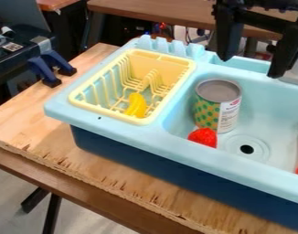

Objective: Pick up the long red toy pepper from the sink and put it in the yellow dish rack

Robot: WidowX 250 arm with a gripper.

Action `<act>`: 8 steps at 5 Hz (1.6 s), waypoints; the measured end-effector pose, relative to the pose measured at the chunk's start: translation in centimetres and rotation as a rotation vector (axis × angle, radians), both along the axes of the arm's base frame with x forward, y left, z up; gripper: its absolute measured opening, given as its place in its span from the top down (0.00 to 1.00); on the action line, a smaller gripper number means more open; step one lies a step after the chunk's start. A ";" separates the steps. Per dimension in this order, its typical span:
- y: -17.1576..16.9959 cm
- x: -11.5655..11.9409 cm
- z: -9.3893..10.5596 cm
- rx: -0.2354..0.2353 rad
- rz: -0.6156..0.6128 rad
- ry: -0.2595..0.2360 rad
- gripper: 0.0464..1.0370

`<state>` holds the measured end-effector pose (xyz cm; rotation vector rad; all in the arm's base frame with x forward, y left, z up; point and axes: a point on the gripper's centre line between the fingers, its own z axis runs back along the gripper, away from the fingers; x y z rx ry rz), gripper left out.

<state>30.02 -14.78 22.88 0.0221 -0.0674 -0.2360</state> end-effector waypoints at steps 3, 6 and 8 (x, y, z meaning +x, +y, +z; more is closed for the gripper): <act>-1.8 2.6 -5.1 -0.026 0.113 -0.031 0.03; -0.9 4.7 -11.0 -0.207 0.147 -0.128 0.03; -3.2 5.0 -10.4 -0.327 0.078 -0.166 0.03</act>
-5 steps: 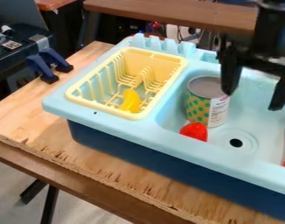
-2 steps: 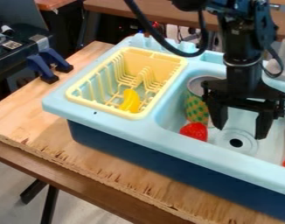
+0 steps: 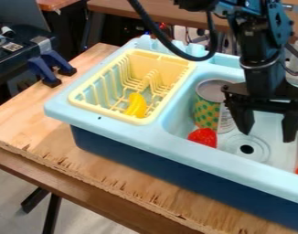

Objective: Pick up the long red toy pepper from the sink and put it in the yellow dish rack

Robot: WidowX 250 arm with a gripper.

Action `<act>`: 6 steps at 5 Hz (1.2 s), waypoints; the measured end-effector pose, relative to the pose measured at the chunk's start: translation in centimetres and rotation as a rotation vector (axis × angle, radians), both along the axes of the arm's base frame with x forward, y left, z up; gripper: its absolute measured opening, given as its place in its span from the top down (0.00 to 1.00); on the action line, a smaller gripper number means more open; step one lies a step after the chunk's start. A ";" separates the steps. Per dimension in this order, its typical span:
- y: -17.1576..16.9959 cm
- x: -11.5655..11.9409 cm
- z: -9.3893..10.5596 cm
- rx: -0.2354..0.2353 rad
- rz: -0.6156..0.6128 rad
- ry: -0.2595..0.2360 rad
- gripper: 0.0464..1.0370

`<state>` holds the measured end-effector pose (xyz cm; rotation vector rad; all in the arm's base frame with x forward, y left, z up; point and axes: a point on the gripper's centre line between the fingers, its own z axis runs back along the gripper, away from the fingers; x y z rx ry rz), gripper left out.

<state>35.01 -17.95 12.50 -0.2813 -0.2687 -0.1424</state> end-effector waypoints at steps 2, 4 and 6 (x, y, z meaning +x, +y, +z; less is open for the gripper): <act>-2.0 0.8 -0.2 -0.076 0.006 -0.013 0.03; -3.7 1.7 -1.5 -0.146 0.030 -0.007 0.03; -5.0 2.0 -2.5 -0.194 0.077 -0.007 0.03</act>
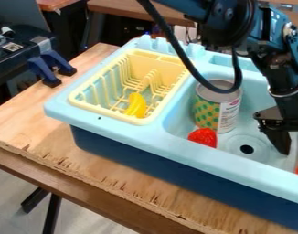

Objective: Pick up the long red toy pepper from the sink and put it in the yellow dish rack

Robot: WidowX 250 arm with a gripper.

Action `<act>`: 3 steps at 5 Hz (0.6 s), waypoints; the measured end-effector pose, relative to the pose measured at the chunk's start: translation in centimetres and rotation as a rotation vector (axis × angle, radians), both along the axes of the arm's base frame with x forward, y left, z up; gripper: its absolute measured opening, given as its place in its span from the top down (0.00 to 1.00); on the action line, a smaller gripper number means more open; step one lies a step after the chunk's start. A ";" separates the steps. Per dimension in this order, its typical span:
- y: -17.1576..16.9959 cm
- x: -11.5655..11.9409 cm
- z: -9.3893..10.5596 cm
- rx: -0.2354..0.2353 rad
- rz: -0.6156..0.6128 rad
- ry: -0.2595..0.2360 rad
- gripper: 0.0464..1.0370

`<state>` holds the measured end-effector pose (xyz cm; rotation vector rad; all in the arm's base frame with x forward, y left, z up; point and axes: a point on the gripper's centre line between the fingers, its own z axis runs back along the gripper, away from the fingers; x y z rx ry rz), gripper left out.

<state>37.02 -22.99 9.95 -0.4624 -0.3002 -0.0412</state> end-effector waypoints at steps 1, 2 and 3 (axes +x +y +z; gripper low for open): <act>0.1 -0.1 -0.4 -0.003 0.027 0.002 0.03; 0.2 -0.1 -0.6 -0.001 0.030 0.004 0.06; 0.3 0.0 -0.9 0.022 0.020 0.019 0.34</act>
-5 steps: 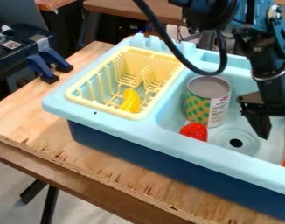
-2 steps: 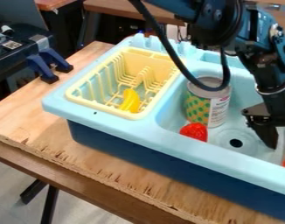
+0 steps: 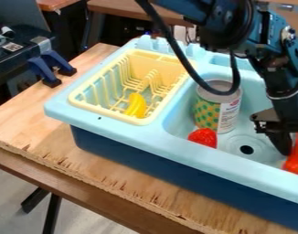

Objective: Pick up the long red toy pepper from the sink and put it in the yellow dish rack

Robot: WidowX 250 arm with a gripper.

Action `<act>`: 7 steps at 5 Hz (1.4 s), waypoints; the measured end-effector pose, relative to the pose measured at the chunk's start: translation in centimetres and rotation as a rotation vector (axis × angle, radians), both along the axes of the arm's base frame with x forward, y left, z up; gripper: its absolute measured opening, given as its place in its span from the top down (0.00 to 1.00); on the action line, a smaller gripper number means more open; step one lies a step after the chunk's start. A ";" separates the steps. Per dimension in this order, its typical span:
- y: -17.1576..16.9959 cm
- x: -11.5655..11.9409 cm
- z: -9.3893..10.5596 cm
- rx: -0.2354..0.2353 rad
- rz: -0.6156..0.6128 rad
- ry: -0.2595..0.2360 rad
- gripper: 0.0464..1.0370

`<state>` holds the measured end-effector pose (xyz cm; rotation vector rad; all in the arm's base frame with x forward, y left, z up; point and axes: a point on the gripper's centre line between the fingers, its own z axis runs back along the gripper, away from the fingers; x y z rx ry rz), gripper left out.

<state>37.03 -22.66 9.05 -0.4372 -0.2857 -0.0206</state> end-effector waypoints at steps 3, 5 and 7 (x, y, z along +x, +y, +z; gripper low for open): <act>-0.6 -0.6 0.0 0.036 -0.030 0.047 0.49; -0.6 -3.0 4.8 0.376 -0.048 0.167 0.49; 2.9 -5.1 9.7 0.461 -0.019 0.184 0.49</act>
